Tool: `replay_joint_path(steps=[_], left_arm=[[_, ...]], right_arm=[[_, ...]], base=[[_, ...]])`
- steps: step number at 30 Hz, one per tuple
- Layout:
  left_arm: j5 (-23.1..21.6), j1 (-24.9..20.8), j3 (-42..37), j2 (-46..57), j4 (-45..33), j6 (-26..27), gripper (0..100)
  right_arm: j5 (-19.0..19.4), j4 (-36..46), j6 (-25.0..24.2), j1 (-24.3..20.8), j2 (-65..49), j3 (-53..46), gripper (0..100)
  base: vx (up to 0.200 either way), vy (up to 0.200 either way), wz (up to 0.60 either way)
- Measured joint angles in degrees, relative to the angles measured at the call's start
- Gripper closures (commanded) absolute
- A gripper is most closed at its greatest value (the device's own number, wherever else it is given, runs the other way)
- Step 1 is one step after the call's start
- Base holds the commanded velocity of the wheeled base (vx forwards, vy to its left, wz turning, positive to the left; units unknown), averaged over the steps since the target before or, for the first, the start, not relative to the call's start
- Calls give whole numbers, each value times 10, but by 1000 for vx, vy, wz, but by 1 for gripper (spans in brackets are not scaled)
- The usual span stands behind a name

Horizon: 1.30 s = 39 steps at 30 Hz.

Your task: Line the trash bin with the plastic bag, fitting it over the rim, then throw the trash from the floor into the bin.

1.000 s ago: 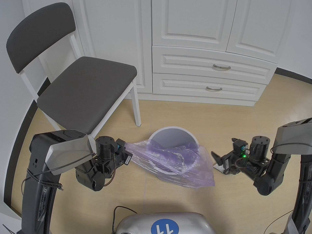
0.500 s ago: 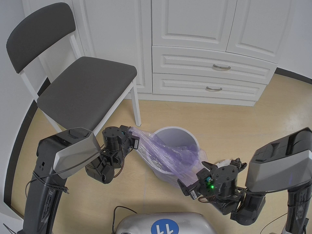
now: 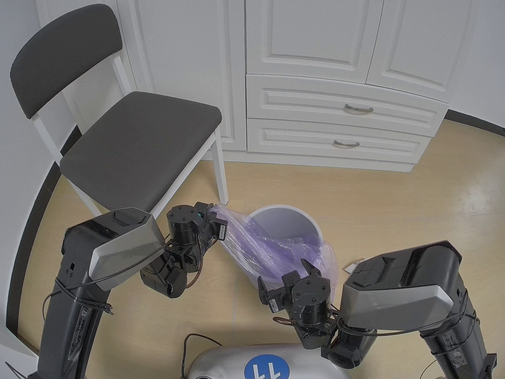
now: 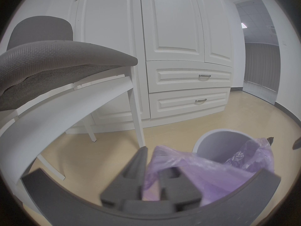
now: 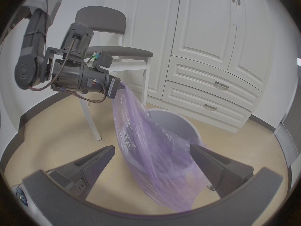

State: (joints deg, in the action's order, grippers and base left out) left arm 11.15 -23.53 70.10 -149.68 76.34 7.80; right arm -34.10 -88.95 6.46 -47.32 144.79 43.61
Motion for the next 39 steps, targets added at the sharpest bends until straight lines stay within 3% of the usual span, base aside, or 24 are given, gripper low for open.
replay_joint_path(steps=[35,36,39], left_arm=[[1,0,-3,-4,6,4,0],[1,0,-3,-4,7,4,0],[1,0,-2,-5,7,4,0]], right_arm=[[-6,0,-4,46,97,128,0],[-6,0,-4,47,99,129,100],[-6,0,-5,49,106,133,100]], base=[[0,0,0],[0,0,0],[0,0,0]])
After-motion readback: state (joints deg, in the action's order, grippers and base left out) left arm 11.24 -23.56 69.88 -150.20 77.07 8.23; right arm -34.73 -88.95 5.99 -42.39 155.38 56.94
